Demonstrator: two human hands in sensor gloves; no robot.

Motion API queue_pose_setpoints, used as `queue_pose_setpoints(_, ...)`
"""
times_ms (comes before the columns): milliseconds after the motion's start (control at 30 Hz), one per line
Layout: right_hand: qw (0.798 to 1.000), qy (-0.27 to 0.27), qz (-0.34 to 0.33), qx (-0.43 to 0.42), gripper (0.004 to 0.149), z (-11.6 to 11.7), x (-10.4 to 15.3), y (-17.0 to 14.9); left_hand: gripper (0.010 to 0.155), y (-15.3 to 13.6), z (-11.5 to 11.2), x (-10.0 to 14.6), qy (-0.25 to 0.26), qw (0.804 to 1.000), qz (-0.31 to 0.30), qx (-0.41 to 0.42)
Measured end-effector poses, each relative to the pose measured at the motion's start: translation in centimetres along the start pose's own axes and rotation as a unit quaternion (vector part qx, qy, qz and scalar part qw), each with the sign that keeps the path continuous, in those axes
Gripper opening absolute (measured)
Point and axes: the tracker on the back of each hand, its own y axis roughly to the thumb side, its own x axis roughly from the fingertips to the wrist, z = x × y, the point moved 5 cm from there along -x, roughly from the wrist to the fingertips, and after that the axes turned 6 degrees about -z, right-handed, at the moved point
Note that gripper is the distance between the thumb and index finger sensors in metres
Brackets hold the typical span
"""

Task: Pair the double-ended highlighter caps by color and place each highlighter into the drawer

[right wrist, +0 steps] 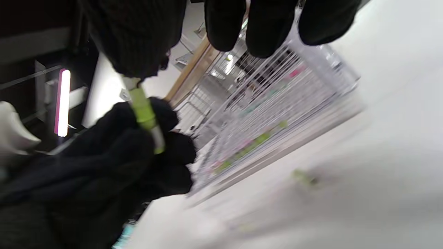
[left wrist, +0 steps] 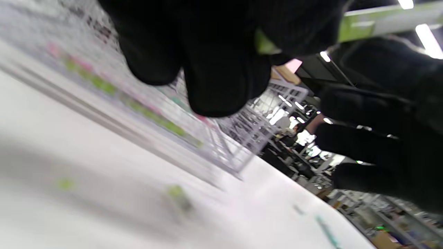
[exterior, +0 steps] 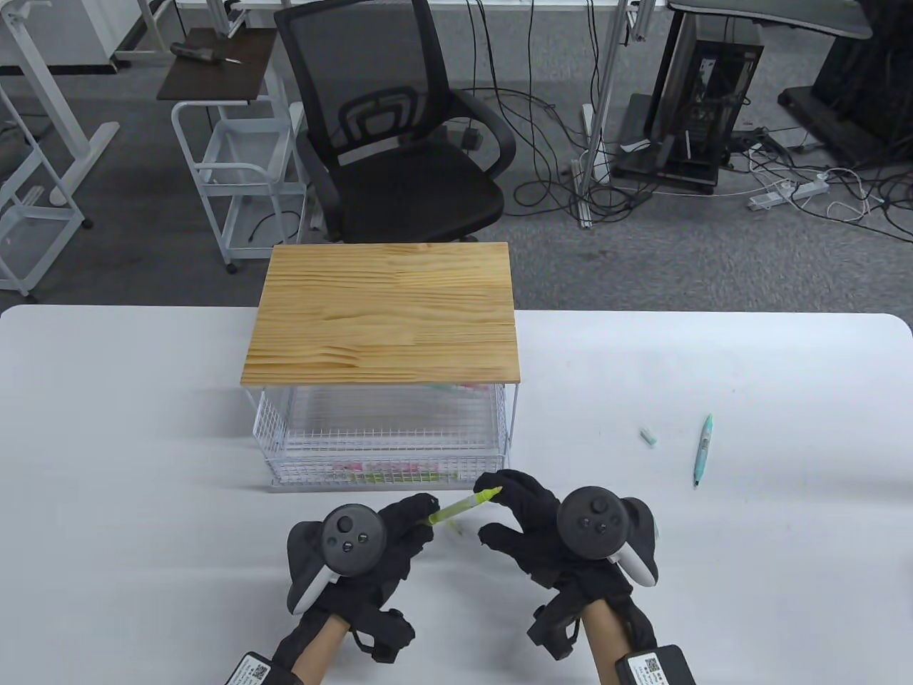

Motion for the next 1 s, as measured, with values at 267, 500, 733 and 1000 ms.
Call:
queue_pose_setpoints(267, 0.998, 0.005, -0.003, -0.067, 0.05, 0.8, -0.2, -0.2, 0.047, 1.1, -1.7, 0.2, -0.006, 1.0, -0.024, 0.018)
queue_pose_setpoints(500, 0.996, 0.007, -0.014, -0.086, 0.05, 1.4, -0.2, 0.3, 0.047, 1.2, -2.1, 0.2, -0.007, 0.999, -0.032, 0.032)
queue_pose_setpoints(733, 0.996, -0.005, -0.034, -0.08, 0.05, 1.3, -0.3, 1.2, 0.053, 0.8, -2.1, 0.2, -0.018, 0.998, -0.027, 0.045)
queue_pose_setpoints(1000, 0.998, -0.063, -0.006, -0.004, 0.05, -2.3, 0.7, 0.0, 0.062, -1.2, -1.7, -0.1, -0.02, 0.997, -0.008, -0.079)
